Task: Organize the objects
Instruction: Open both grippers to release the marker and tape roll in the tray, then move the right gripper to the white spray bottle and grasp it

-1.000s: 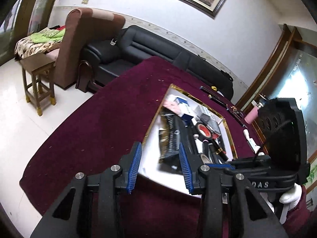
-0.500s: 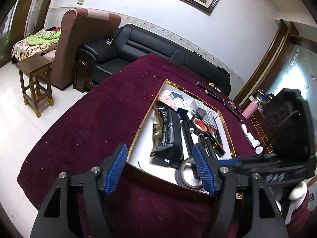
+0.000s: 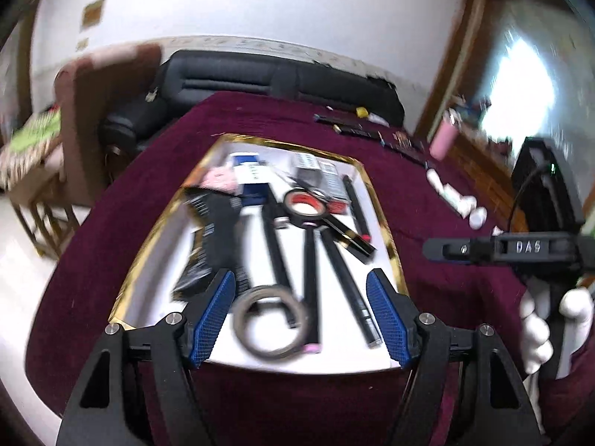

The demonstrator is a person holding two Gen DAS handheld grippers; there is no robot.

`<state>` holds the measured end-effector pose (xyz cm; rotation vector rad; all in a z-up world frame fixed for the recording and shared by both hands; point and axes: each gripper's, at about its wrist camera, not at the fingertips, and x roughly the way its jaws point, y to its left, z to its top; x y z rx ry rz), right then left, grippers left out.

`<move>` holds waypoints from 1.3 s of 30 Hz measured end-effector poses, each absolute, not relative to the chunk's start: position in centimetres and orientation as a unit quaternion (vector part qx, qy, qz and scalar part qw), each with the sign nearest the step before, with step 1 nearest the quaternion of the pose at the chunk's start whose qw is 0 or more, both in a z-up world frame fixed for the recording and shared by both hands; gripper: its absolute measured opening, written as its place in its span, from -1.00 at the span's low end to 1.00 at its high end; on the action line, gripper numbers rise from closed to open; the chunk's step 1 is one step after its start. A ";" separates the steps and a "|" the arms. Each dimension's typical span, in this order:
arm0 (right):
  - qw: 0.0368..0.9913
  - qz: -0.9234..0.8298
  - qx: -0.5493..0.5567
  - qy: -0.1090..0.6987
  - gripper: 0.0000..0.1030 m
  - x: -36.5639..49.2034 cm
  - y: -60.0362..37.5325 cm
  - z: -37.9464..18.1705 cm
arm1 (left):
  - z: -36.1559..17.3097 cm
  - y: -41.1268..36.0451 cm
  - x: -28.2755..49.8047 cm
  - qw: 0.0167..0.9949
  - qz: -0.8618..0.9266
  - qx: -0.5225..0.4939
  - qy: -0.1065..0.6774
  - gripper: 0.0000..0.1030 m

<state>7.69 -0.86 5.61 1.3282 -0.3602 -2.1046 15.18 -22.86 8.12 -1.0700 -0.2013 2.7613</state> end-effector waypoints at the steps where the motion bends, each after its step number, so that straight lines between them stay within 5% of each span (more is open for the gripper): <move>1: 0.301 -0.799 0.500 -0.143 -0.35 7.6 0.4 5.7 | 8.4 -21.5 14.9 0.091 0.927 -0.361 -0.049 0.30; 17: 0.170 -0.869 0.434 -0.168 -0.26 8.7 15.4 6.7 | 9.9 -1.4 12.7 0.117 0.922 -0.327 0.171 0.30; 39: 0.077 -0.877 0.426 -0.208 -0.26 6.4 28.9 5.9 | 5.9 8.4 8.1 0.163 0.876 -0.387 0.237 0.30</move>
